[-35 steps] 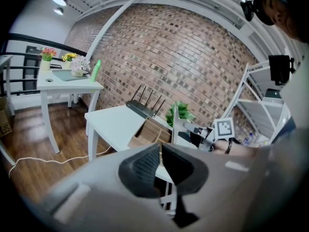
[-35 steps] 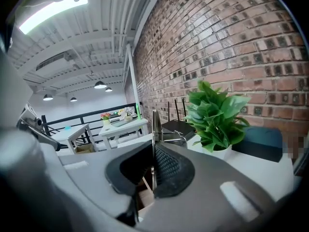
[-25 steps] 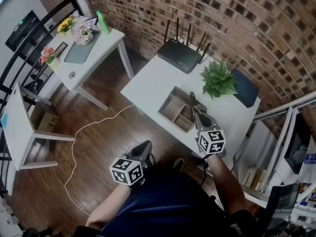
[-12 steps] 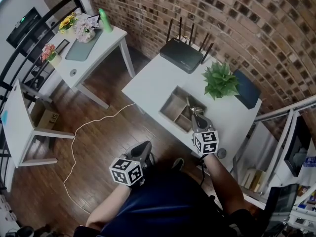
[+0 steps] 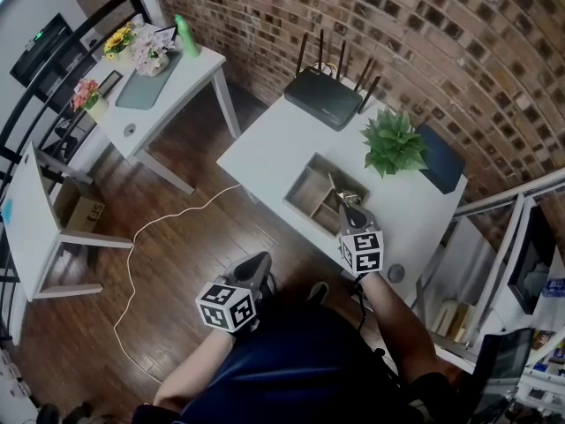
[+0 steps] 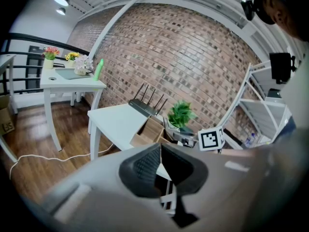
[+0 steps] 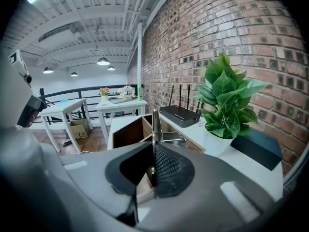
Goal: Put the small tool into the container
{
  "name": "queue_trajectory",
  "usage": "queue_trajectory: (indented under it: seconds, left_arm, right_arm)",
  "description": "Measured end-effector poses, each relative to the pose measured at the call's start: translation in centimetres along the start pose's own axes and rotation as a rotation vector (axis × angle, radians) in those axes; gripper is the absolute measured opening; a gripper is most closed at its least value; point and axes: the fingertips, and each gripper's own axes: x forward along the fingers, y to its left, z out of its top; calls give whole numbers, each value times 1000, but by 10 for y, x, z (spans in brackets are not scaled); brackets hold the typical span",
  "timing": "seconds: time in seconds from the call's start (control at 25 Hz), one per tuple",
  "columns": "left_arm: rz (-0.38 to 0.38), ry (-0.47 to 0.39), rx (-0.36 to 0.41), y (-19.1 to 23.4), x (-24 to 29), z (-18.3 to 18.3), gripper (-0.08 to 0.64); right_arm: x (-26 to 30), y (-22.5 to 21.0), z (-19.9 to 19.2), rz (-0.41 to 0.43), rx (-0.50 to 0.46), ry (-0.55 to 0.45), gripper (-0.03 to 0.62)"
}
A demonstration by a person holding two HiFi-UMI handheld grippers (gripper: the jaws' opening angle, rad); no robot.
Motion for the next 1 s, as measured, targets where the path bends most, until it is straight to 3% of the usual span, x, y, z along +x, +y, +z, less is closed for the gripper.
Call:
queue_trajectory:
  seconds: [0.4, 0.56, 0.76, 1.0]
  left_arm:
    - [-5, 1, 2, -1, -2, -2, 9]
    - [-7, 1, 0, -1, -4, -3, 8]
    - [-11, 2, 1, -2, -5, -4, 8]
    - [-21, 6, 4, -3, -4, -4, 6]
  right_arm:
    - [3, 2, -11, -48, -59, 80, 16]
    - [3, 3, -15, -41, -43, 97, 85]
    - [-1, 4, -15, -36, -38, 89, 99]
    - [-6, 12, -13, -6, -12, 81, 167]
